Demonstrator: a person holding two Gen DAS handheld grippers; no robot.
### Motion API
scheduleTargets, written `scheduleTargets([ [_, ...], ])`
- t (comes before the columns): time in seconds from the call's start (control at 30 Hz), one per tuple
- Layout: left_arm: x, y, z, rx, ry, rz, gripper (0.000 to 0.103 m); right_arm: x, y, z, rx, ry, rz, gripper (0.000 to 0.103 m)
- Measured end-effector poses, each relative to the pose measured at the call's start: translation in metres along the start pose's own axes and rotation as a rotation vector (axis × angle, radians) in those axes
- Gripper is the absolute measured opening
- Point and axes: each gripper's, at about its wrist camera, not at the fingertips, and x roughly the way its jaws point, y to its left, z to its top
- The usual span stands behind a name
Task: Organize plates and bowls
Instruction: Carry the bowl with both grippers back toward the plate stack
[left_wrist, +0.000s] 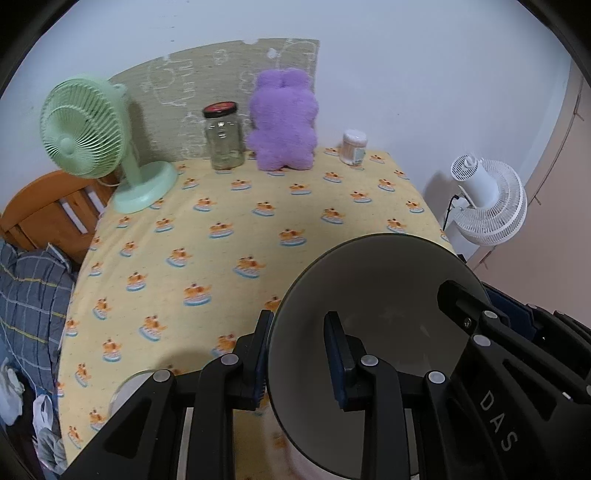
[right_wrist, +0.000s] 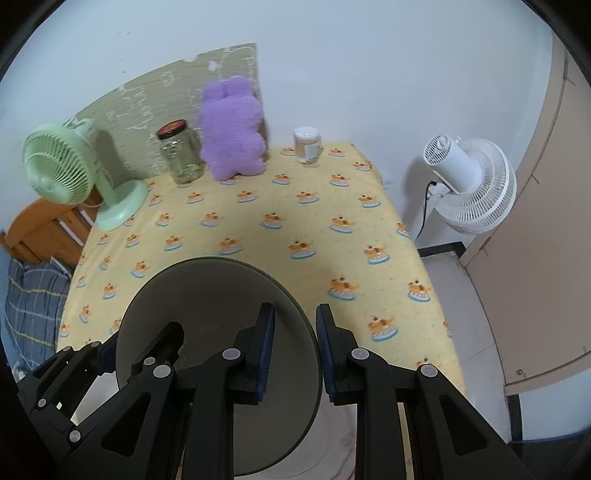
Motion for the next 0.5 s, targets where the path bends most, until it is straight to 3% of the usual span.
scheduleTargets([
  [0.5, -0.028, 0.089, -0.028, -0.039, -0.017, 0.028, 0.026, -0.02, 0.091, -0.029, -0.04, -0.011, 0.036, 0.027],
])
